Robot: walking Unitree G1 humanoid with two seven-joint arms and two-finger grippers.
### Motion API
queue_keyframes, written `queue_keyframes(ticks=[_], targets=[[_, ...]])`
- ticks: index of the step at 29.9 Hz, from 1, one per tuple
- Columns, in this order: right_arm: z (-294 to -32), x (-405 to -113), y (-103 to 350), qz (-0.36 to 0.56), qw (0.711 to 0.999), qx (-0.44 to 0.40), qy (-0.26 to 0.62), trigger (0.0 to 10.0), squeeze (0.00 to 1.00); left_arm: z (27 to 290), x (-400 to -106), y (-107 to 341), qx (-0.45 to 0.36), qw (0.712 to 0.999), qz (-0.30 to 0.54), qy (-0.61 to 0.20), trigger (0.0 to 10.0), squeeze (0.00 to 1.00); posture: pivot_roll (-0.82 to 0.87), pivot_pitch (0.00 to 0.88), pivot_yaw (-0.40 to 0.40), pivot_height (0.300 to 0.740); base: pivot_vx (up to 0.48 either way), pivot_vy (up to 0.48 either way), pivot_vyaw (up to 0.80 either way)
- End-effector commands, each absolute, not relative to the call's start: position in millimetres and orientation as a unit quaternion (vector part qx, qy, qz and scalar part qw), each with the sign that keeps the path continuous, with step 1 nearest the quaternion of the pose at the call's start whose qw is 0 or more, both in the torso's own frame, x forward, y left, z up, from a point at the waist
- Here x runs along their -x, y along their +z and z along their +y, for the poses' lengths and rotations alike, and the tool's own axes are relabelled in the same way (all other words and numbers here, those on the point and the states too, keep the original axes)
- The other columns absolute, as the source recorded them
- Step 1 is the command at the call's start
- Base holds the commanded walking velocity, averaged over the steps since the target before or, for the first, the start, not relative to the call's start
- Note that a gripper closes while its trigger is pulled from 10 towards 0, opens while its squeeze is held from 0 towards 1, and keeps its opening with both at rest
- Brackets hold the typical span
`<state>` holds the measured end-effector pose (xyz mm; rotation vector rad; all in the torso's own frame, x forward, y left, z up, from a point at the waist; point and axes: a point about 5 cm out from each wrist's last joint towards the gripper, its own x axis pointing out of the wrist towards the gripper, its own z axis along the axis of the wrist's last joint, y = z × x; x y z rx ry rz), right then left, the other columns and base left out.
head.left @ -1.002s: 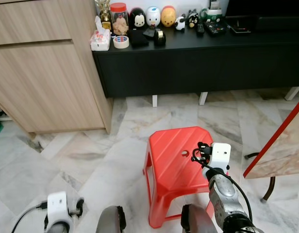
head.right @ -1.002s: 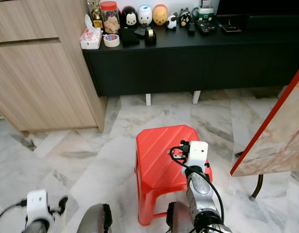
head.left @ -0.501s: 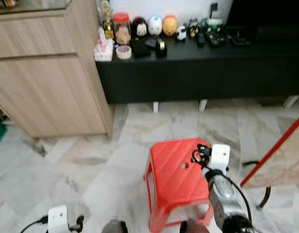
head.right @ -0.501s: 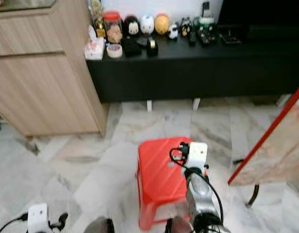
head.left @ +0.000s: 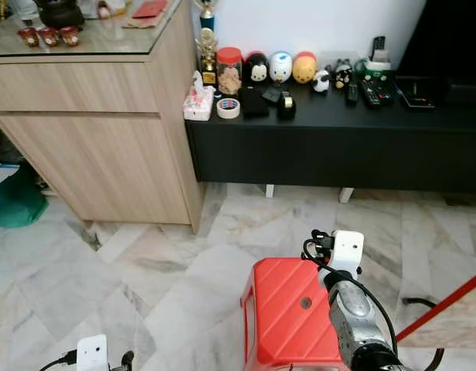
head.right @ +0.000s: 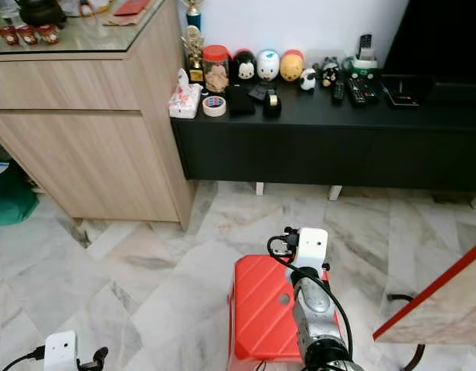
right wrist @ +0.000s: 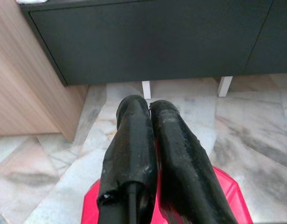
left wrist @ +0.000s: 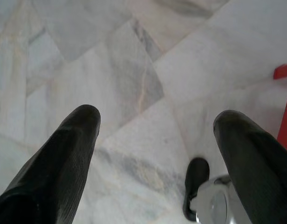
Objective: Hang keys on a hook
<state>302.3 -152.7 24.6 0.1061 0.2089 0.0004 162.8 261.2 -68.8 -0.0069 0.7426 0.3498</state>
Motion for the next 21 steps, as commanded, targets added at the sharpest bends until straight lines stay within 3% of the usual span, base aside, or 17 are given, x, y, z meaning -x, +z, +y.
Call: queue_keyframes(ticks=[1, 11, 21], targets=[[-153.0, -300.2, 23.3, 0.104, 0.993, -0.055, -0.003, 10.0, 0.00, 259.8, -148.6, -76.5, 0.004, 0.905, 0.390, 0.173, 10.0, 0.00, 0.04, 0.000, 0.005, 0.740, 0.000, 0.000, 0.00], [-151.0, -300.8, 23.5, 0.106, 0.993, -0.057, -0.002, 10.0, 0.00, 254.5, -142.5, -80.8, 0.014, 0.901, 0.401, 0.166, 10.0, 0.00, 0.05, 0.019, 0.000, 0.740, 0.000, 0.000, 0.00], [-150.9, -300.9, 23.2, 0.108, 0.992, -0.059, -0.004, 10.0, 0.00, 253.8, -141.6, -81.4, 0.017, 0.900, 0.402, 0.167, 10.0, 0.00, 0.05, 0.042, 0.003, 0.740, -0.280, 0.000, 0.00]])
